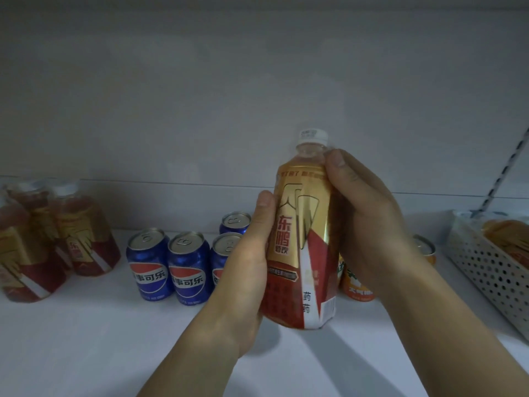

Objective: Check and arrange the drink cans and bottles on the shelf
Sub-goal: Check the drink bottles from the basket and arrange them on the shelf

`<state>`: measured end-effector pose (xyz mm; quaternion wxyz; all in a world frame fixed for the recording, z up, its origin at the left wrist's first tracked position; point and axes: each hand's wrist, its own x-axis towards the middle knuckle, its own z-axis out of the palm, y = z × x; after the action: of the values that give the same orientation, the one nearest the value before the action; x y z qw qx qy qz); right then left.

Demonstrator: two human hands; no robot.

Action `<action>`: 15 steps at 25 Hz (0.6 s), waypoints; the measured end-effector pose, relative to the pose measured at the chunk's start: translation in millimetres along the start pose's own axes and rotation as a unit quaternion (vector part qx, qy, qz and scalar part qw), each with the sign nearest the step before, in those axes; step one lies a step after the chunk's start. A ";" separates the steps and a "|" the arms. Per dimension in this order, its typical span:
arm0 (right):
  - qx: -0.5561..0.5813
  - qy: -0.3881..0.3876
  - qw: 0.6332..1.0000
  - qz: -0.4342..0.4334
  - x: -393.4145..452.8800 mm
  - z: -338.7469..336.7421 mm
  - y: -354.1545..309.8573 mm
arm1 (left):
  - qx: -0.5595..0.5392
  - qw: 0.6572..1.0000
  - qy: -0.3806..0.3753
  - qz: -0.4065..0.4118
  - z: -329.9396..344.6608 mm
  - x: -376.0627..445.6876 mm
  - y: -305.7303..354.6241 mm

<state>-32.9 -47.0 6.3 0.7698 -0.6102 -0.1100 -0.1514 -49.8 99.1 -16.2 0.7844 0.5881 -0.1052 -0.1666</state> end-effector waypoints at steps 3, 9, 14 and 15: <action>-0.022 0.025 0.999 -0.018 -2.1 5.3 0.3 | 0.066 0.997 0.015 0.044 4.5 0.1 1.5; 0.007 -0.018 0.998 0.063 1.7 3.6 1.2 | -0.031 0.999 0.008 0.028 6.8 -1.6 3.2; 0.002 -0.012 1.000 0.021 -0.1 -3.9 -3.2 | 0.045 0.998 -0.011 0.037 3.3 3.4 7.3; -0.003 -0.001 1.000 0.012 -1.3 -4.1 -4.8 | 0.049 0.998 0.016 0.020 9.1 4.9 7.3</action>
<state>-35.9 -51.8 9.3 0.7696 -0.6140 -0.1026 -0.1421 -47.5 91.0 -6.7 0.7593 0.6262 -0.1123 -0.1365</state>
